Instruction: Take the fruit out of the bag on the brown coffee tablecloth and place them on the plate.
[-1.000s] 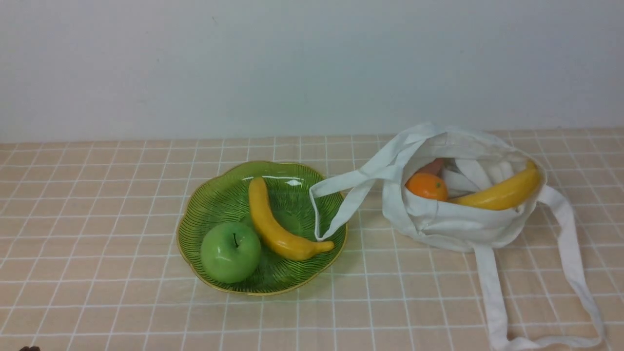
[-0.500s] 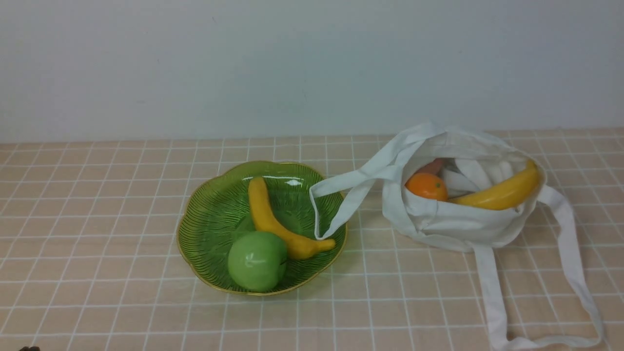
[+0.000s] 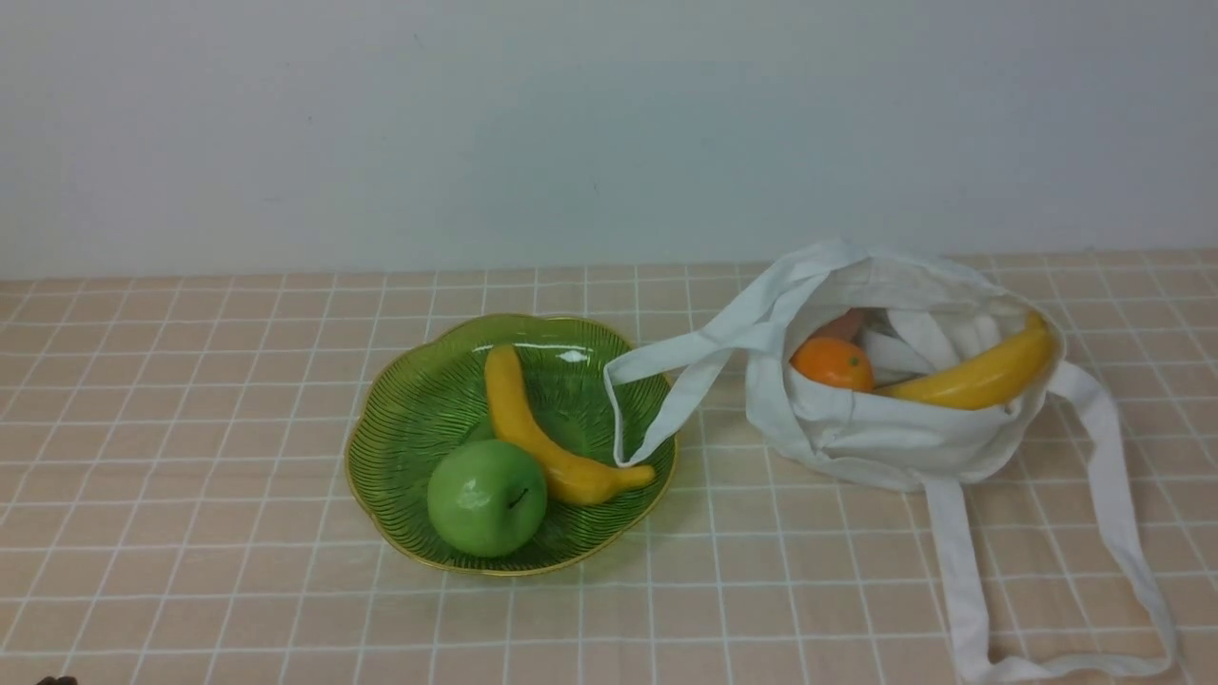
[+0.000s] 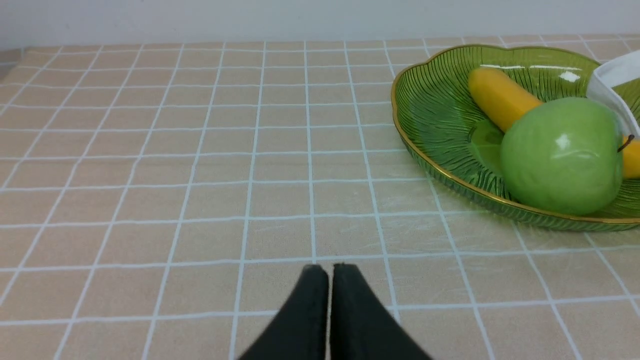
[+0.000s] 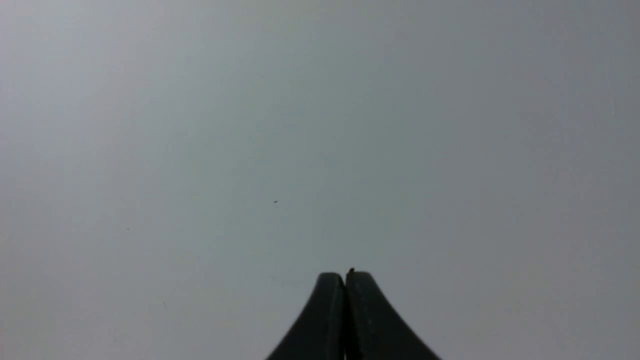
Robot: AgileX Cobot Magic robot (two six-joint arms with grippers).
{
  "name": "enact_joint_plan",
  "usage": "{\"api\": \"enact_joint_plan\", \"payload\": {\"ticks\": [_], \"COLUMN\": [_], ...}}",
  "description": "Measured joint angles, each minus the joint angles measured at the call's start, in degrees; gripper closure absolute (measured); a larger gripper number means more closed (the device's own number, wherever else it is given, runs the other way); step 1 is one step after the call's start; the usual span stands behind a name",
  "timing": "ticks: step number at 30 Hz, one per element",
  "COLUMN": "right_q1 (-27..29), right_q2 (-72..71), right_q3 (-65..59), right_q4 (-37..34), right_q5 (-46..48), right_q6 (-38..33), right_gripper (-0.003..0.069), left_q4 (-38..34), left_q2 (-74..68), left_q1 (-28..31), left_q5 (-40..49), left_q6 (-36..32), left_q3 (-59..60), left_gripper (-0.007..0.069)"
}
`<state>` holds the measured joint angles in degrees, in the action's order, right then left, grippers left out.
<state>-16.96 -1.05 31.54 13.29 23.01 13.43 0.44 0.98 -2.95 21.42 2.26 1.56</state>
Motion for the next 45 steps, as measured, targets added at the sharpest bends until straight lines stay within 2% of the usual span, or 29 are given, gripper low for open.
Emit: {"api": "enact_joint_plan", "payload": {"ticks": [6,9,10,12,13,15,19,22,23,27,32,45], "right_q1": [0.0,0.0,0.0,0.0,0.0,0.0,0.6,3.5,8.1,16.3,22.2,19.8], "right_q2": [0.0,0.0,0.0,0.0,0.0,0.0,0.0,0.0,0.0,0.1,0.2,0.2], "right_q3": [-0.8,-2.0,-2.8,-3.6,-4.9,-6.4,-11.5,-15.1,-20.0,-28.9,-32.7,-32.7], "right_q4": [-3.3,-8.1,-12.3,-15.1,-18.7,-20.5,-20.4,-18.9,-17.7,-17.0,-18.2,-18.9], "right_q5": [0.2,-0.1,-0.5,-1.0,-1.4,-1.5,-2.4,-2.7,-2.8,-2.8,-1.1,-0.8], "right_q6": [-1.6,-6.3,-11.0,-14.3,-18.3,-21.0,-23.2,-23.4,-23.7,-23.7,-22.8,-22.6], "right_gripper": [0.0671,0.0671,0.0671,0.0671,0.0671,0.0671,0.0671,0.0671,0.0671,0.0671,0.0671,0.0671], "left_q4": [0.0,0.0,0.0,0.0,0.0,0.0,0.0,0.0,0.0,0.0,0.0,0.0], "left_q2": [0.0,0.0,0.0,0.0,0.0,0.0,0.0,0.0,0.0,0.0,0.0,0.0], "left_q1": [0.0,0.0,0.0,0.0,0.0,0.0,0.0,0.0,0.0,0.0,0.0,0.0], "left_q5": [0.0,0.0,0.0,0.0,0.0,0.0,0.0,0.0,0.0,0.0,0.0,0.0], "left_q6": [0.0,0.0,0.0,0.0,0.0,0.0,0.0,0.0,0.0,0.0,0.0,0.0], "left_q3": [0.0,0.0,0.0,0.0,0.0,0.0,0.0,0.0,0.0,0.0,0.0,0.0], "left_gripper": [0.0632,0.0632,0.0632,0.0632,0.0632,0.0632,0.0632,0.0632,0.0632,0.0632,0.0632,0.0632]}}
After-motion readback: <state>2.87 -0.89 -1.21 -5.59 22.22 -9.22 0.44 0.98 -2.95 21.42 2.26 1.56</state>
